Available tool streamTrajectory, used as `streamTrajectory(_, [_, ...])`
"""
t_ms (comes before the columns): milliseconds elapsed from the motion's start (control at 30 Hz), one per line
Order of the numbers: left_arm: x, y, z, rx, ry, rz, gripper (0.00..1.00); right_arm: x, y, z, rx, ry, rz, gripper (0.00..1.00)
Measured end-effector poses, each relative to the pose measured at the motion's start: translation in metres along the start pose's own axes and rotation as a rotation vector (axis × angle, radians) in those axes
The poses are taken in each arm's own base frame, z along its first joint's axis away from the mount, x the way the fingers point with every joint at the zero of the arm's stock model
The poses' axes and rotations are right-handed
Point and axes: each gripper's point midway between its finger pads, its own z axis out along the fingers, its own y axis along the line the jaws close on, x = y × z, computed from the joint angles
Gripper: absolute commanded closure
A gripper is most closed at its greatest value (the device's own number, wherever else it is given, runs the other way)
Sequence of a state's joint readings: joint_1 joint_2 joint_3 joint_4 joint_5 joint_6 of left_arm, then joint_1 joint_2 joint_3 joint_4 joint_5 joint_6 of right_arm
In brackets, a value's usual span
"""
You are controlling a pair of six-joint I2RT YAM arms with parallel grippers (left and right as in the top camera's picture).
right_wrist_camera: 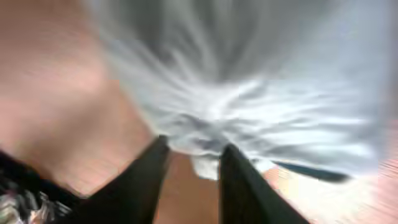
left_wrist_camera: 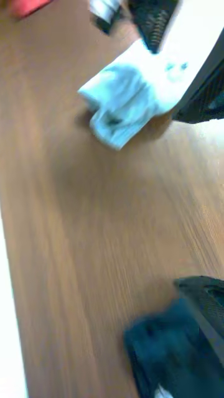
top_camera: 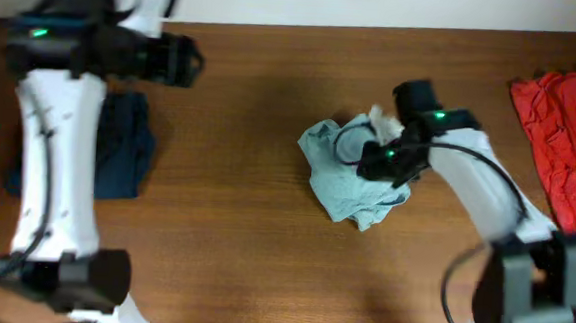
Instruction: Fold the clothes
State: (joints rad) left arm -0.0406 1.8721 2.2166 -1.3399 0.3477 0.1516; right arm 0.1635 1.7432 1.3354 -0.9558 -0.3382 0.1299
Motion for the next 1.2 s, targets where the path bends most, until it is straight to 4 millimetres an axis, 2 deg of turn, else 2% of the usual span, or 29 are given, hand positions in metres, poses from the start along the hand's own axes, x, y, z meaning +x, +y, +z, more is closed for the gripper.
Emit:
streamTrajectory(67, [0.004, -0.023, 0.028, 0.070, 0.053, 0.054, 0.47, -0.013, 0.002, -0.025, -0.006, -0.086, 0.004, 0.65])
streamTrajectory(100, [0.007, -0.034, 0.040, 0.100, 0.078, 0.080, 0.57, -0.016, -0.003, -0.034, -0.005, -0.107, 0.034, 0.69])
streamTrajectory(133, [0.014, -0.055, 0.065, 0.151, 0.131, 0.119, 0.60, -0.015, -0.008, -0.037, -0.001, -0.106, 0.054, 0.69])
streamTrajectory(267, [0.035, -0.096, 0.114, 0.253, 0.239, 0.227, 0.67, -0.003, -0.027, -0.023, 0.014, -0.032, 0.150, 0.69])
streamTrajectory(433, [0.083, -0.143, 0.191, 0.392, 0.394, 0.411, 0.75, 0.007, -0.044, 0.011, 0.025, 0.068, 0.228, 0.70])
streamTrajectory(500, [0.097, -0.150, 0.212, 0.424, 0.422, 0.473, 0.76, 0.006, -0.047, 0.020, 0.021, 0.078, 0.240, 0.72])
streamTrajectory(600, [0.115, -0.154, 0.246, 0.457, 0.452, 0.535, 0.86, 0.008, -0.052, 0.035, 0.019, 0.112, 0.258, 0.76])
streamTrajectory(667, [0.127, -0.153, 0.265, 0.469, 0.473, 0.551, 0.86, 0.014, -0.057, 0.045, 0.036, 0.148, 0.274, 0.77])
streamTrajectory(700, [0.139, -0.149, 0.280, 0.477, 0.503, 0.551, 0.84, 0.018, -0.062, 0.048, 0.055, 0.169, 0.280, 0.77])
streamTrajectory(767, [0.155, -0.140, 0.296, 0.471, 0.547, 0.536, 0.83, 0.032, -0.075, 0.052, 0.125, 0.226, 0.306, 0.77])
streamTrajectory(800, [0.157, -0.138, 0.300, 0.467, 0.553, 0.529, 0.83, 0.035, -0.078, 0.053, 0.144, 0.236, 0.312, 0.77])
streamTrajectory(900, [0.148, -0.126, 0.304, 0.422, 0.529, 0.515, 0.82, 0.040, -0.088, 0.050, 0.200, 0.250, 0.324, 0.76])
streamTrajectory(1000, [0.128, -0.105, 0.297, 0.351, 0.512, 0.452, 0.66, 0.040, -0.085, 0.050, 0.168, 0.255, 0.298, 0.72])
streamTrajectory(1033, [0.116, -0.099, 0.288, 0.329, 0.504, 0.415, 0.54, 0.040, -0.078, 0.050, 0.123, 0.259, 0.274, 0.69])
streamTrajectory(1100, [0.079, -0.084, 0.266, 0.280, 0.436, 0.359, 0.38, 0.037, -0.068, 0.046, 0.067, 0.246, 0.239, 0.59])
streamTrajectory(1167, [0.038, -0.069, 0.233, 0.233, 0.336, 0.294, 0.29, 0.029, -0.058, 0.035, 0.026, 0.205, 0.199, 0.41])
streamTrajectory(1200, [0.023, -0.062, 0.217, 0.217, 0.295, 0.267, 0.27, 0.022, -0.052, 0.026, 0.010, 0.168, 0.174, 0.41])
